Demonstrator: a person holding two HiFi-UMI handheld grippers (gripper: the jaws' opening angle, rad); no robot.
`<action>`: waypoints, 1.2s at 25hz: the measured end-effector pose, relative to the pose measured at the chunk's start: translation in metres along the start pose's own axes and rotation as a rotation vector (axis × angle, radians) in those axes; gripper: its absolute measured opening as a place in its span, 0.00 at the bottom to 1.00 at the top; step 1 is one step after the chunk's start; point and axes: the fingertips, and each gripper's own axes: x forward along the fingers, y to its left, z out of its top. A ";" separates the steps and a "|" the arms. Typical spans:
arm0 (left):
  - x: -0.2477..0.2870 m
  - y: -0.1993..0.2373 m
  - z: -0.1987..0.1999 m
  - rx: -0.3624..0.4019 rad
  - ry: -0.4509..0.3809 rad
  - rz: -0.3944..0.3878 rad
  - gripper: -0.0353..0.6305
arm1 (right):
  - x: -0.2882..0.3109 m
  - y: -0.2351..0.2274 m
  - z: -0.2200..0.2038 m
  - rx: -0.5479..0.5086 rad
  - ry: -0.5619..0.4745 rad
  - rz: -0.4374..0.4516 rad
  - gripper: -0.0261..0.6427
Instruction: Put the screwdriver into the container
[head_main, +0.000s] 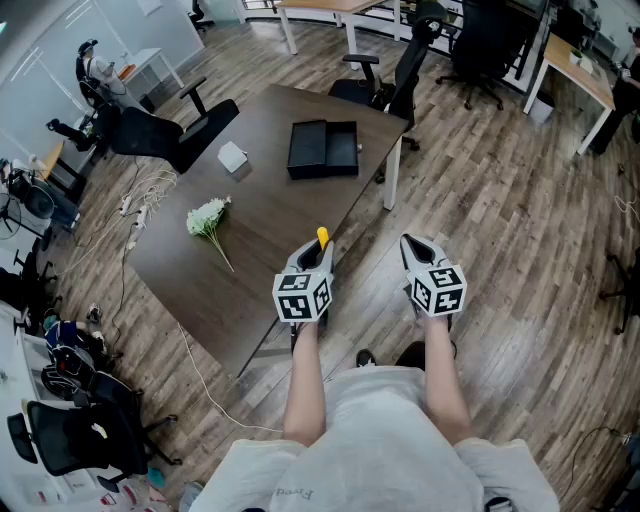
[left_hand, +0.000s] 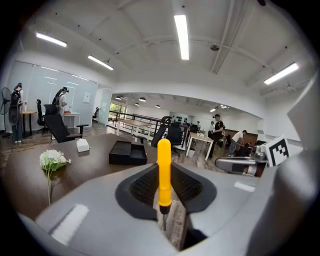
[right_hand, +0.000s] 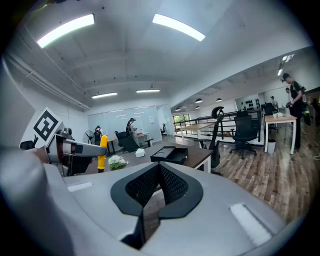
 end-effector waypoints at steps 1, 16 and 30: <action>0.000 0.001 0.002 -0.008 -0.008 -0.003 0.25 | -0.001 0.001 0.000 -0.001 0.000 0.001 0.04; 0.029 0.003 -0.002 -0.027 0.002 0.004 0.25 | 0.017 -0.029 -0.010 0.058 0.026 0.023 0.04; 0.110 0.044 0.026 -0.069 0.023 0.093 0.25 | 0.116 -0.085 0.015 0.059 0.082 0.110 0.04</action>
